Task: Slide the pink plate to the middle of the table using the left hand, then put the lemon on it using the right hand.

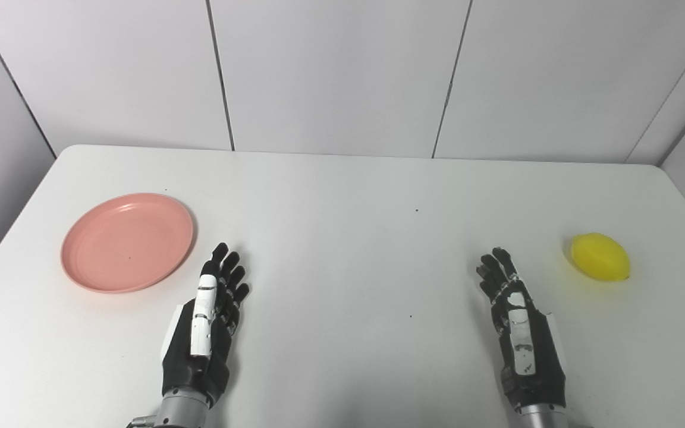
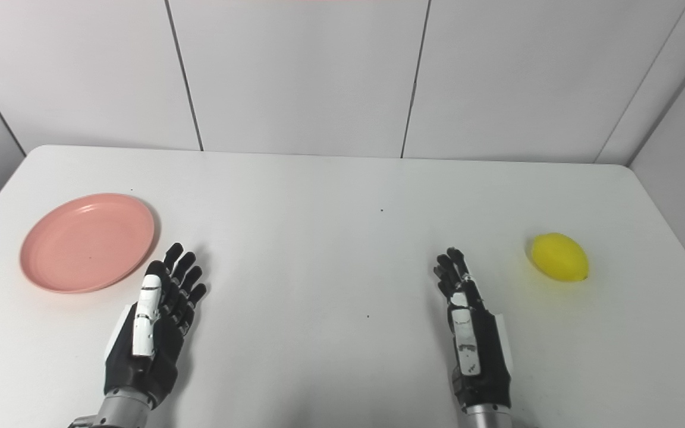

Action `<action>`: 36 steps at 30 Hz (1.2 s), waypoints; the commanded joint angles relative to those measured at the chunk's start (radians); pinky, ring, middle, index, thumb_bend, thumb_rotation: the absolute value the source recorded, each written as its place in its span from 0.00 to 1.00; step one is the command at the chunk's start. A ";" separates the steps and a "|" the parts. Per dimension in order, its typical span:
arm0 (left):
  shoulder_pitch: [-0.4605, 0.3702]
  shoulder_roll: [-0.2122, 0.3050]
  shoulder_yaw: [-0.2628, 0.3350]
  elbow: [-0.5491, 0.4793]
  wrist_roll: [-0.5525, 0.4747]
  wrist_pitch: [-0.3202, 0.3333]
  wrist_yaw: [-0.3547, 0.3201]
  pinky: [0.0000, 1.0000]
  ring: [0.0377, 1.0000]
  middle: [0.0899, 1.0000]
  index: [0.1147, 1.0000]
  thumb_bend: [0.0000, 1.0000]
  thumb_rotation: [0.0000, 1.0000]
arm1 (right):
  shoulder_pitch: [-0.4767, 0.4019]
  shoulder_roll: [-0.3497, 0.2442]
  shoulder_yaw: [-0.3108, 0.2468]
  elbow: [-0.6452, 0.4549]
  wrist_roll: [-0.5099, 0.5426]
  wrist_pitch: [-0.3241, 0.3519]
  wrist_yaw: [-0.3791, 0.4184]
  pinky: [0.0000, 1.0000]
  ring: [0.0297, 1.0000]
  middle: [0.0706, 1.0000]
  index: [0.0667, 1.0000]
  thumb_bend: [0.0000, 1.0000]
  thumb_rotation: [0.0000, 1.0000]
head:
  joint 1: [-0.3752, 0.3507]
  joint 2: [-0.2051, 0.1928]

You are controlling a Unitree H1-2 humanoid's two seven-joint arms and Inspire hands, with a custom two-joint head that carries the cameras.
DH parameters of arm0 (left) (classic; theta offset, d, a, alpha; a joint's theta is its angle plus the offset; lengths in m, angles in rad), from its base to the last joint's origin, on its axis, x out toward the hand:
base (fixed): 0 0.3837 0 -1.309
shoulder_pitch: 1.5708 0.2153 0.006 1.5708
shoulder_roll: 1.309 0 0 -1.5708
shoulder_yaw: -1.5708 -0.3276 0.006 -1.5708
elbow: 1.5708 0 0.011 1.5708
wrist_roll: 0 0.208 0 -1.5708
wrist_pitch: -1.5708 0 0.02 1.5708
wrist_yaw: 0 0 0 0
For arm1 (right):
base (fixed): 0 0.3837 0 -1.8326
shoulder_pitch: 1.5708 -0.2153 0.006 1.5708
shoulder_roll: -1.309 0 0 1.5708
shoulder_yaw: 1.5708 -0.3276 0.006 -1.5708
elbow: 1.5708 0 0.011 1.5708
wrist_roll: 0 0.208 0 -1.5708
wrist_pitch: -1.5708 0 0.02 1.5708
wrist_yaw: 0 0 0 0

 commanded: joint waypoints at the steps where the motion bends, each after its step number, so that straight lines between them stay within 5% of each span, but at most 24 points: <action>1: 0.048 0.017 0.005 -0.018 -0.001 -0.020 -0.006 1.00 1.00 1.00 1.00 0.51 1.00 | 0.001 -0.002 -0.002 0.024 -0.002 -0.058 0.002 0.96 0.91 0.90 0.92 0.87 0.93 | 0.001 -0.001; 10: 0.046 0.017 0.007 -0.012 -0.003 -0.025 -0.009 1.00 1.00 1.00 1.00 0.51 1.00 | -0.005 -0.004 -0.005 0.030 0.002 -0.047 0.002 0.96 0.92 0.91 0.91 0.85 0.92 | 0.002 -0.001; 15: 0.046 0.015 0.007 -0.013 -0.002 -0.024 -0.007 1.00 1.00 1.00 1.00 0.51 1.00 | -0.008 -0.010 -0.002 0.008 -0.011 0.088 -0.007 0.97 0.92 0.92 0.91 0.86 0.96 | 0.000 0.000; 22: 0.044 0.014 0.007 -0.016 -0.001 -0.019 -0.004 1.00 1.00 1.00 1.00 0.52 1.00 | -0.013 -0.014 -0.006 0.000 0.003 0.150 -0.008 0.97 0.92 0.93 0.90 0.85 0.96 | 0.001 -0.002; 36: 0.050 0.002 -0.002 -0.012 0.015 -0.025 0.005 1.00 1.00 1.00 1.00 0.51 1.00 | -0.008 -0.029 -0.003 0.008 0.008 0.127 -0.001 0.97 0.93 0.93 0.91 0.83 0.97 | 0.045 -0.019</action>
